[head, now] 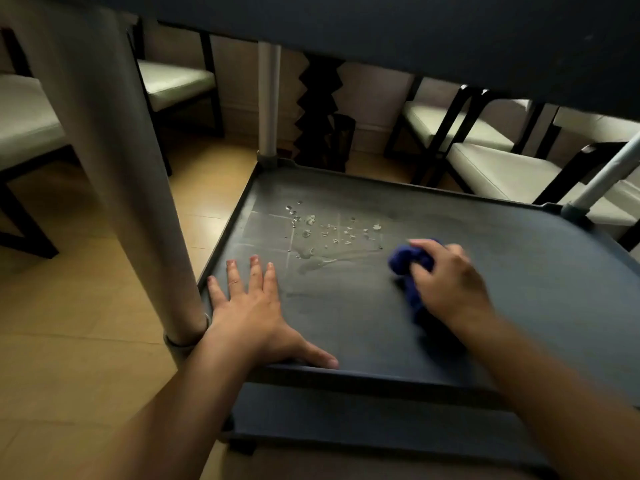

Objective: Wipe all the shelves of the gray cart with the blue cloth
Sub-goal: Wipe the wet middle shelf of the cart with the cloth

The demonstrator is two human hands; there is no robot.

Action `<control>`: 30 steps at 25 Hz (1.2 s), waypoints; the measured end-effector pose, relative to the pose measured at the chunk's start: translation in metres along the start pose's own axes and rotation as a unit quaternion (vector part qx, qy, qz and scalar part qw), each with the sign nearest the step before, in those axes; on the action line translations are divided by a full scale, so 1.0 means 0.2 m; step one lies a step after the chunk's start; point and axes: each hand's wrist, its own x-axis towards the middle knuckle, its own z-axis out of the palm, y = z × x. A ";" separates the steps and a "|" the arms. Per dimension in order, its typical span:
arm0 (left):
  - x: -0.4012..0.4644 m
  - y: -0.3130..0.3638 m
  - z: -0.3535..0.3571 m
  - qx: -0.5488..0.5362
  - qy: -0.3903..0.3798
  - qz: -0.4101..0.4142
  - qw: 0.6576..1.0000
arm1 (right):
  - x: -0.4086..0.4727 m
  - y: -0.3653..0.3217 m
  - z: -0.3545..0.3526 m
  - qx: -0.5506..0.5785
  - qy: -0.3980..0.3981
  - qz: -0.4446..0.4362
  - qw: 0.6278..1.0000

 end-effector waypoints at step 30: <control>0.11 0.07 -0.10 -0.004 -0.013 -0.008 1.000 | 0.32 -0.27 0.28 0.057 -0.004 -0.046 0.997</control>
